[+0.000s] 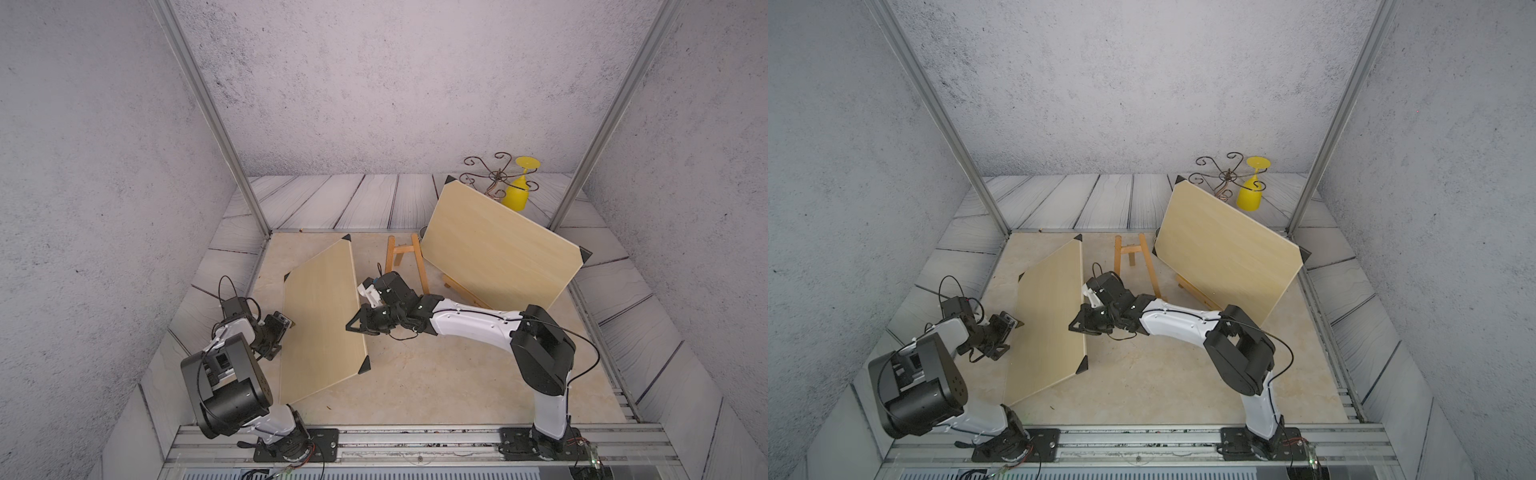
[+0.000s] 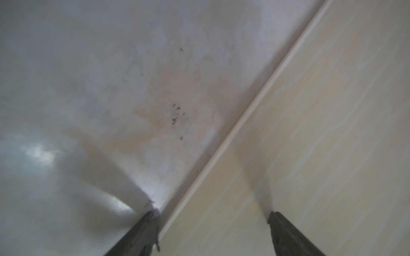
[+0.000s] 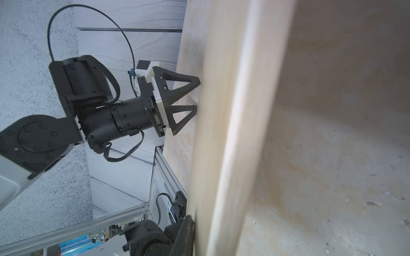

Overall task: Assemble the easel
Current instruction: Pick up the drawing board from the center of the board.

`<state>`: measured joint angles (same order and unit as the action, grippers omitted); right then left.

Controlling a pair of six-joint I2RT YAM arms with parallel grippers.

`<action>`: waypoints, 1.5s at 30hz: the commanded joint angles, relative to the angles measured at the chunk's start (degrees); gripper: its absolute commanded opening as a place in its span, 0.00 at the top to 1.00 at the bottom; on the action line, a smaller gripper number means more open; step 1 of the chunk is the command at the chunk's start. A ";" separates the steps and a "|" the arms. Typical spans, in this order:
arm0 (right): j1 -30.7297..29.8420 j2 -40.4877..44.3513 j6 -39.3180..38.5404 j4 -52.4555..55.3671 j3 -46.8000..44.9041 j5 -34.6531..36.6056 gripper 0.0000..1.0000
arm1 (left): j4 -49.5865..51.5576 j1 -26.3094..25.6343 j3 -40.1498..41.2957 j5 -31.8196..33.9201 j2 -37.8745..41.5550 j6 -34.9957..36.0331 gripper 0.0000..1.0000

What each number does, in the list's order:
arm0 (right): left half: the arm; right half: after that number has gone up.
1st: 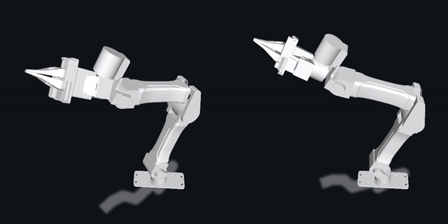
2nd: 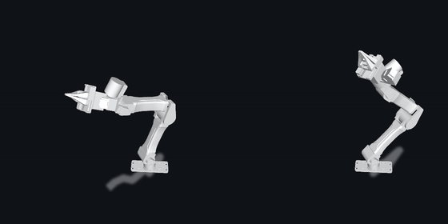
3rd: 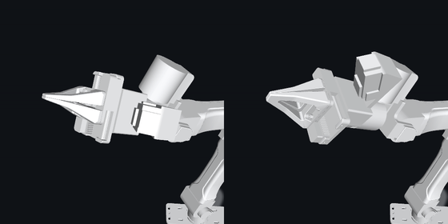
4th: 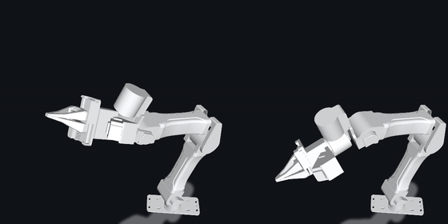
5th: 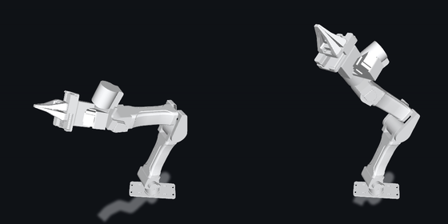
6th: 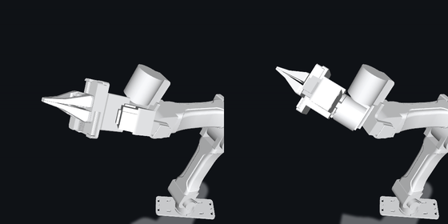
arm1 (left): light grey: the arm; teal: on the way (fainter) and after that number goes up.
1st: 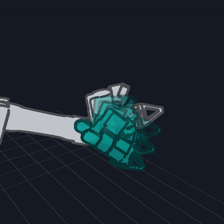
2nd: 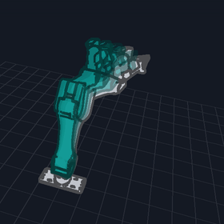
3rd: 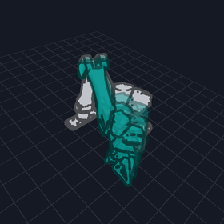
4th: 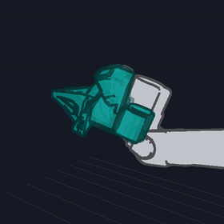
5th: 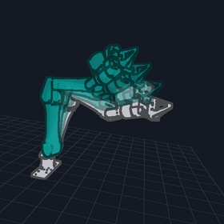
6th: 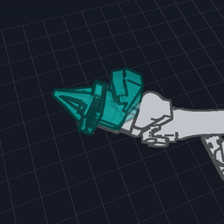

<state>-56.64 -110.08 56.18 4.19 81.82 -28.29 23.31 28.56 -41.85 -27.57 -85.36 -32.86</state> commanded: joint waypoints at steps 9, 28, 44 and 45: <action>-1.90 9.13 -14.95 11.42 6.13 4.27 1.00 | 9.99 0.18 -2.55 0.53 9.40 2.00 0.17; -1.96 19.35 -32.59 42.02 17.95 17.85 1.00 | 10.49 0.46 -12.26 1.84 24.61 10.84 0.16; -1.74 26.28 -44.13 51.65 16.55 31.02 1.00 | -6.71 -4.65 -11.33 -10.43 27.22 11.97 0.16; -1.74 26.90 -44.75 51.60 15.87 32.05 1.00 | -6.72 -5.09 -11.67 -10.25 26.88 12.01 0.17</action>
<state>-58.43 -88.92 14.81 58.52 97.49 -1.15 21.41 24.56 -52.97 -34.87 -58.19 -21.82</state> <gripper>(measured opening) 0.113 0.835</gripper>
